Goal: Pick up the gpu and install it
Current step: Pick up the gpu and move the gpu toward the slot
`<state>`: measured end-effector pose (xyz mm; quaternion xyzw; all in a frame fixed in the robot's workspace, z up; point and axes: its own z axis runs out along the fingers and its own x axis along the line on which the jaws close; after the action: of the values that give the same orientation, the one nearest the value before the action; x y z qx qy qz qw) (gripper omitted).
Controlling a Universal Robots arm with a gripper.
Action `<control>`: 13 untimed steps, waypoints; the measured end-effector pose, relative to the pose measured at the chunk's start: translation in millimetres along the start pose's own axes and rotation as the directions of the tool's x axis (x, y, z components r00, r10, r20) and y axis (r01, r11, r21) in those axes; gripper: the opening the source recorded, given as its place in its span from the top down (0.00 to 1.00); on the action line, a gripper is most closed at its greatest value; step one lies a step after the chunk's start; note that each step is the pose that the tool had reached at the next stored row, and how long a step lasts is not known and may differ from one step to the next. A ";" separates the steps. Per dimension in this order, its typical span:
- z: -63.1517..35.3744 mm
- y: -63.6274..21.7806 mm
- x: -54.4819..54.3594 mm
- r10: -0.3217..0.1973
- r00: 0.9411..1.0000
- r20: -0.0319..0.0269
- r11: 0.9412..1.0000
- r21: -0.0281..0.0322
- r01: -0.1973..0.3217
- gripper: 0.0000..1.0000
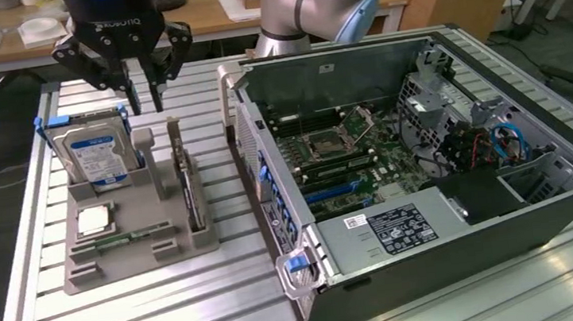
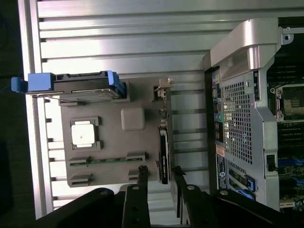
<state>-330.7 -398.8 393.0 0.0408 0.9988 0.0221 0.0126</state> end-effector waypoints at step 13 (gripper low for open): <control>0.2 0.1 0.0 -0.016 1.000 -0.001 1.000 0.000 0.016 0.29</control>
<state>-330.7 -398.7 392.8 0.0327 0.9991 0.0221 0.0121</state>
